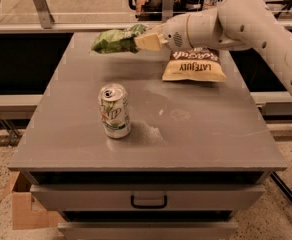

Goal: Pick green jalapeno chip bag

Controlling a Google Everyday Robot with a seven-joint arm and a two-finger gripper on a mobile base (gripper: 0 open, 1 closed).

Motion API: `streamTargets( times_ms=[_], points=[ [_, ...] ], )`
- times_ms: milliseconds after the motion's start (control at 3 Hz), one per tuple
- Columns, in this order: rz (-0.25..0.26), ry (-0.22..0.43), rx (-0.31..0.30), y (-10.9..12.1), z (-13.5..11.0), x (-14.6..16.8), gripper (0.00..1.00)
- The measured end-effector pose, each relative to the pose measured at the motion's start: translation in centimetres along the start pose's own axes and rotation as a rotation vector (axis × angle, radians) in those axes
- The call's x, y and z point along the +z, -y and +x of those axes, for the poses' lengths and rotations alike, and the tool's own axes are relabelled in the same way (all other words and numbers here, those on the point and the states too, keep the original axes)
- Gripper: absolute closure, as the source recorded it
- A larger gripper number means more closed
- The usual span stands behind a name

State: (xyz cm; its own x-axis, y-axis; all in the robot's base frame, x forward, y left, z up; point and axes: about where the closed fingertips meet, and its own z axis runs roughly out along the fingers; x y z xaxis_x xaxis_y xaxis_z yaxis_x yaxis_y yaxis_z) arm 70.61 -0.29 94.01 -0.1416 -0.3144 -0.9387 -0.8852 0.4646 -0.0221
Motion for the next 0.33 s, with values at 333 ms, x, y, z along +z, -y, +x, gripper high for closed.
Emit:
streamTargets(
  times_ms=[333],
  points=[
    [0.000, 0.000, 0.000, -0.01, 0.00, 0.01, 1.00]
  ],
)
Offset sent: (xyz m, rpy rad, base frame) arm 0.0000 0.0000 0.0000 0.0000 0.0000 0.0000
